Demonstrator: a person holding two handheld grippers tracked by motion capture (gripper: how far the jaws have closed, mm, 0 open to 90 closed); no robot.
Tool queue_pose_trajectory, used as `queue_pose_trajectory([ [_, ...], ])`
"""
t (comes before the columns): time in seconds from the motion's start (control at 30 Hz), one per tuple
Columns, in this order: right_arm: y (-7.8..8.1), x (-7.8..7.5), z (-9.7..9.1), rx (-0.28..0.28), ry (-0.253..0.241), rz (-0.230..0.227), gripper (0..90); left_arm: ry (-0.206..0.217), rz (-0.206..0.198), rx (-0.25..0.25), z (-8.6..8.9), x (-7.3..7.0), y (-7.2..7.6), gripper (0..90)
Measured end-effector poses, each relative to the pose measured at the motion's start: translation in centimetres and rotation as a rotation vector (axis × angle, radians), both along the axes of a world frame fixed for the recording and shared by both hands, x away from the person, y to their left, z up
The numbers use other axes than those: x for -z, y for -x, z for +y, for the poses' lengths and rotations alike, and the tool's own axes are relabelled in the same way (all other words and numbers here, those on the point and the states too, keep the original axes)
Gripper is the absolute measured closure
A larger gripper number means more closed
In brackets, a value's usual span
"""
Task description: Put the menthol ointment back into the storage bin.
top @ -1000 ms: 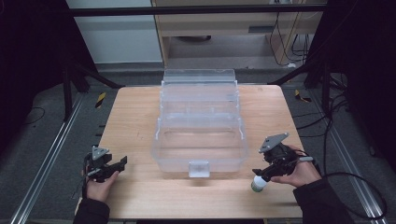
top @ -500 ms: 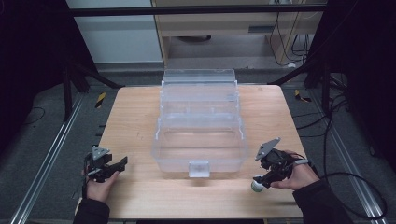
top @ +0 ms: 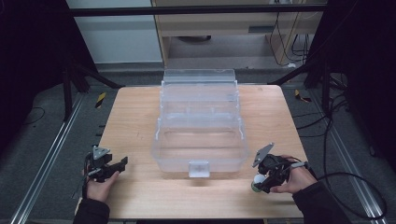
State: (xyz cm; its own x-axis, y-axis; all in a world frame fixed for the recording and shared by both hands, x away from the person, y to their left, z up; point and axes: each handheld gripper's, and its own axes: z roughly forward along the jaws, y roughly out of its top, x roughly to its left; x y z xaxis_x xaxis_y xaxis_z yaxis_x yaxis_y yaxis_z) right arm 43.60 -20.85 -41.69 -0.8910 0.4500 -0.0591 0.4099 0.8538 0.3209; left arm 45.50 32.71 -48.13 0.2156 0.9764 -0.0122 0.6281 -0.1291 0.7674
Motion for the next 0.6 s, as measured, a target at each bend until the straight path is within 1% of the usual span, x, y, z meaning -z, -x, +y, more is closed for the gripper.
queue_pose_trajectory([
  [0.07,0.0,0.2,0.1,-0.008,0.019,0.009,35.0,0.000,0.000,0.001,0.0,0.0,0.0,33.4],
  [0.1,0.0,0.3,0.2,-0.006,0.024,0.013,36.1,0.000,0.000,0.001,0.0,0.0,0.0,33.4],
  [0.13,-0.1,0.3,0.2,-0.017,0.029,0.012,37.2,0.000,0.001,0.001,0.0,0.0,0.0,33.3],
  [0.17,0.0,0.4,0.3,-0.013,0.034,0.022,37.9,0.000,0.002,0.001,0.0,0.0,0.0,33.4],
  [0.2,-0.1,0.4,0.3,-0.022,0.036,0.028,38.8,-0.002,0.003,0.002,0.0,0.0,0.0,33.4],
  [0.27,-0.1,0.6,0.4,-0.024,0.048,0.031,39.2,-0.002,0.003,0.003,0.0,0.0,-0.1,33.4],
  [0.37,-0.3,1.1,0.5,-0.026,0.059,0.043,40.1,-0.003,0.003,0.002,0.0,0.0,0.0,33.4],
  [0.43,-0.4,1.4,0.4,-0.014,0.077,0.058,40.9,-0.003,0.004,0.002,0.0,0.0,-0.1,33.4],
  [0.53,-0.6,1.7,0.3,-0.019,0.075,0.061,43.5,-0.005,0.006,0.003,0.0,0.1,-0.1,33.4],
  [0.57,-0.6,1.7,0.4,-0.011,0.075,0.065,44.4,-0.005,0.006,0.003,0.0,0.1,-0.1,33.4],
  [0.6,-0.6,1.6,0.4,-0.015,0.075,0.071,45.0,-0.005,0.005,0.003,0.0,0.1,-0.1,33.4],
])
